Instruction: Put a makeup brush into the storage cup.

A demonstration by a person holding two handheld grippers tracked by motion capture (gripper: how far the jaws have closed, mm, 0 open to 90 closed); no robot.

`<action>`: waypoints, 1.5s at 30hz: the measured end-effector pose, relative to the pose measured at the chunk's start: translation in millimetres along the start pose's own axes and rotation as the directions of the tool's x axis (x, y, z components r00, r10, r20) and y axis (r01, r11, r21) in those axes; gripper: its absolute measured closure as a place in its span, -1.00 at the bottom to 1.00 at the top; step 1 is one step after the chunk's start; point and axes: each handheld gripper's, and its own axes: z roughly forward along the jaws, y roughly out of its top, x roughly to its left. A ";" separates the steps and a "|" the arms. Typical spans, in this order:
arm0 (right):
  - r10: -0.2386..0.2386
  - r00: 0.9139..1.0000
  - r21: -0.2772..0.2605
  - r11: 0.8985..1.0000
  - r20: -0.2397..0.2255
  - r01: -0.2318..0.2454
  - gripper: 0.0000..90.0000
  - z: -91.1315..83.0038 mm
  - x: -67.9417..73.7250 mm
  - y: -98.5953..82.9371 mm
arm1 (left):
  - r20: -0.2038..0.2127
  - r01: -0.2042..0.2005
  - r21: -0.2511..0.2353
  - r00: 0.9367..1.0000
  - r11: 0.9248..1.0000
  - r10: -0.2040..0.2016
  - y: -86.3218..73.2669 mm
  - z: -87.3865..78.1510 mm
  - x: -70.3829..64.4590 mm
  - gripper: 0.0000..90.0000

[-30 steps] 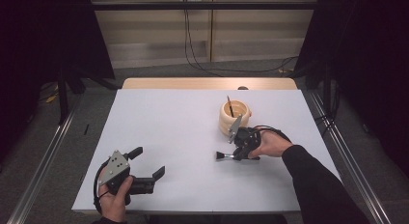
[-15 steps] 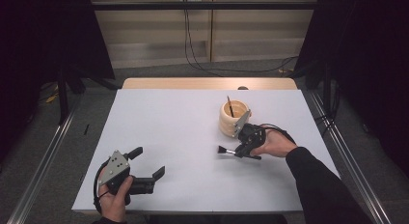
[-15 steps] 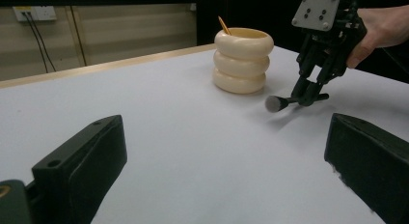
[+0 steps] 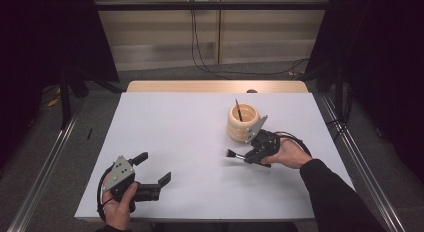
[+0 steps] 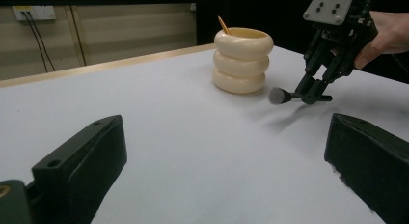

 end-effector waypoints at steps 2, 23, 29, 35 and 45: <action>-0.001 1.000 -0.016 1.000 -0.003 0.000 0.76 -1.8 0.7 -2.1 | -0.002 0.001 0.000 1.000 1.000 -0.001 -0.1 0.3 -0.2 -0.98; 0.097 0.995 -0.181 0.979 0.032 -0.090 0.76 -19.5 8.5 -22.4 | -0.007 -0.001 -0.002 1.000 1.000 0.001 0.3 -0.8 -0.5 -0.98; 0.096 0.995 -0.234 0.968 0.033 -0.085 0.76 -24.2 12.9 -27.7 | -0.004 -0.004 -0.005 1.000 1.000 0.004 0.3 -0.4 -0.7 -0.98; 0.107 0.993 -0.315 0.945 0.051 -0.085 0.76 -33.3 15.7 -30.1 | -0.006 -0.007 -0.001 1.000 1.000 0.007 0.3 -0.8 -0.3 -0.98; 0.129 0.990 -0.396 0.913 0.061 -0.095 0.76 -44.4 17.1 -34.2 | 0.004 -0.004 -0.003 1.000 1.000 0.004 0.0 -0.4 -0.3 -0.98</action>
